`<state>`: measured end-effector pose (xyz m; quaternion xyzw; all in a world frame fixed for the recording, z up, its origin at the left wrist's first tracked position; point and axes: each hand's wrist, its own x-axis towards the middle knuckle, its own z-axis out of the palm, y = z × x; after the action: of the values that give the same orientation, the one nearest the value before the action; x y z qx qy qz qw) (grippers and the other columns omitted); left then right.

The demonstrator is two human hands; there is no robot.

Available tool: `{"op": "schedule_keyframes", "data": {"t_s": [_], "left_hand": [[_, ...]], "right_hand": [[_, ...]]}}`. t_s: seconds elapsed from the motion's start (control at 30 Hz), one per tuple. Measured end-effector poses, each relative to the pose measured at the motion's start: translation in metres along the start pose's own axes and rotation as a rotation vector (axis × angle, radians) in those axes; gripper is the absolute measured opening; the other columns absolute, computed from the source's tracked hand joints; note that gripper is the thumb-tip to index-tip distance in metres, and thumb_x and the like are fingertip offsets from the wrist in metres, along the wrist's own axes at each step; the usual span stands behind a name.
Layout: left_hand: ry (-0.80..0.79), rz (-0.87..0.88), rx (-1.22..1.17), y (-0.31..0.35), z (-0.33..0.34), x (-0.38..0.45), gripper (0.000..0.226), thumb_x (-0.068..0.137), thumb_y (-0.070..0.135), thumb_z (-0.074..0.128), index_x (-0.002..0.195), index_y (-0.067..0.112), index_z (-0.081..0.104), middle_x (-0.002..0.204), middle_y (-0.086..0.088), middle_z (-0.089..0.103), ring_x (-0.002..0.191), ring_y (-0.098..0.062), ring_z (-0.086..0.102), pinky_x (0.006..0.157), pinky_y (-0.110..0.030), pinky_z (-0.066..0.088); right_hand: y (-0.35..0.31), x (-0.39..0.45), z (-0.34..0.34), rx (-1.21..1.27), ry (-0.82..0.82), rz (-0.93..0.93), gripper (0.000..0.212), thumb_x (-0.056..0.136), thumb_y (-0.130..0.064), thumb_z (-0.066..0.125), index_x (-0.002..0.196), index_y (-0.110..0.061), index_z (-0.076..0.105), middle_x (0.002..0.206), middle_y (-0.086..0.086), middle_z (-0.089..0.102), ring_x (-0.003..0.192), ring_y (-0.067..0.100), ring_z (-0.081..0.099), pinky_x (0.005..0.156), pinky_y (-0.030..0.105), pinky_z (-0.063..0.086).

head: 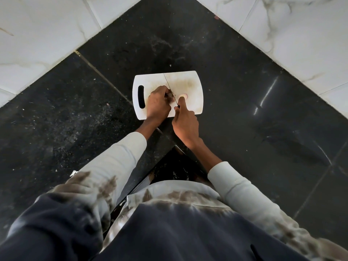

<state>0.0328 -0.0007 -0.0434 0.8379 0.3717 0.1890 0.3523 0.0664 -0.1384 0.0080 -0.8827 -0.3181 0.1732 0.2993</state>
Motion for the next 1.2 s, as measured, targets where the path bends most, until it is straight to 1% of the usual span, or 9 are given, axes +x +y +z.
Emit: {"op": "schedule_keyframes", "data": {"t_s": [0.13, 0.23, 0.33, 0.53, 0.67, 0.83, 0.87, 1.03, 1.2], "left_hand": [[0.004, 0.011, 0.034, 0.004, -0.001, -0.002, 0.025, 0.081, -0.013, 0.066, 0.091, 0.01, 0.065, 0.094, -0.002, 0.073, 0.081, -0.022, 0.069, 0.072, -0.045, 0.063], [0.003, 0.02, 0.035, 0.005, 0.001, -0.004, 0.026, 0.081, -0.013, 0.064, 0.09, 0.01, 0.064, 0.092, -0.002, 0.071, 0.077, -0.021, 0.068, 0.068, -0.044, 0.061], [-0.007, -0.04, -0.024, 0.001, 0.003, -0.003, 0.03, 0.08, -0.011, 0.06, 0.092, 0.016, 0.064, 0.091, 0.003, 0.072, 0.081, -0.018, 0.07, 0.072, -0.044, 0.064], [-0.013, -0.021, -0.049, -0.002, -0.001, -0.003, 0.032, 0.079, -0.013, 0.062, 0.092, 0.016, 0.065, 0.092, 0.004, 0.072, 0.084, -0.016, 0.072, 0.075, -0.04, 0.065], [-0.014, -0.013, -0.061, -0.003, -0.001, -0.003, 0.033, 0.077, -0.013, 0.062, 0.092, 0.016, 0.064, 0.089, 0.005, 0.071, 0.082, -0.015, 0.071, 0.074, -0.04, 0.065], [-0.026, -0.007, -0.041, -0.003, -0.003, -0.002, 0.029, 0.076, -0.01, 0.062, 0.092, 0.015, 0.064, 0.089, 0.004, 0.071, 0.081, -0.016, 0.07, 0.072, -0.04, 0.064], [-0.024, -0.008, -0.037, -0.003, -0.003, -0.001, 0.028, 0.077, -0.01, 0.062, 0.092, 0.014, 0.064, 0.089, 0.004, 0.071, 0.081, -0.016, 0.07, 0.072, -0.04, 0.064], [-0.029, -0.009, -0.018, -0.003, -0.002, 0.0, 0.028, 0.076, -0.006, 0.06, 0.094, 0.015, 0.063, 0.09, 0.003, 0.072, 0.083, -0.018, 0.07, 0.074, -0.042, 0.063], [-0.011, -0.009, -0.016, -0.001, -0.001, -0.002, 0.029, 0.077, -0.01, 0.063, 0.092, 0.014, 0.064, 0.09, 0.003, 0.072, 0.082, -0.016, 0.07, 0.072, -0.04, 0.063]], "right_hand": [[-0.004, 0.002, -0.003, -0.025, -0.017, 0.008, 0.034, 0.109, -0.019, 0.047, 0.141, -0.021, 0.034, 0.079, 0.005, 0.068, 0.059, 0.023, 0.059, 0.057, 0.036, 0.044], [-0.006, 0.014, -0.003, -0.002, -0.044, 0.044, 0.03, 0.108, -0.017, 0.047, 0.136, -0.021, 0.035, 0.079, 0.004, 0.064, 0.061, 0.026, 0.06, 0.055, 0.037, 0.045], [-0.002, 0.024, -0.006, 0.081, -0.079, 0.065, 0.018, 0.109, -0.016, 0.044, 0.126, -0.017, 0.038, 0.074, 0.008, 0.062, 0.061, 0.032, 0.06, 0.051, 0.039, 0.041], [0.015, 0.011, -0.012, 0.203, -0.12, 0.097, 0.013, 0.111, -0.016, 0.044, 0.123, -0.014, 0.04, 0.064, -0.003, 0.052, 0.045, 0.01, 0.043, 0.042, 0.019, 0.026], [0.018, 0.012, -0.016, 0.231, -0.144, 0.104, 0.009, 0.111, -0.015, 0.043, 0.119, -0.014, 0.039, 0.06, -0.002, 0.048, 0.039, 0.009, 0.043, 0.041, 0.019, 0.026], [0.01, 0.014, -0.027, 0.219, -0.167, 0.074, 0.014, 0.111, -0.014, 0.042, 0.124, -0.01, 0.041, 0.068, -0.007, 0.05, 0.049, 0.011, 0.047, 0.039, 0.016, 0.031], [0.008, 0.013, -0.027, 0.205, -0.157, 0.064, 0.013, 0.111, -0.014, 0.042, 0.123, -0.01, 0.041, 0.068, -0.006, 0.051, 0.05, 0.014, 0.049, 0.04, 0.017, 0.031], [0.0, 0.015, -0.013, 0.048, -0.1, 0.022, 0.016, 0.11, -0.018, 0.042, 0.123, -0.022, 0.035, 0.073, 0.002, 0.061, 0.061, 0.031, 0.061, 0.055, 0.048, 0.053], [0.001, 0.015, -0.009, 0.059, -0.091, 0.034, 0.019, 0.11, -0.02, 0.042, 0.123, -0.028, 0.03, 0.076, 0.006, 0.065, 0.062, 0.032, 0.063, 0.06, 0.054, 0.059]]}}
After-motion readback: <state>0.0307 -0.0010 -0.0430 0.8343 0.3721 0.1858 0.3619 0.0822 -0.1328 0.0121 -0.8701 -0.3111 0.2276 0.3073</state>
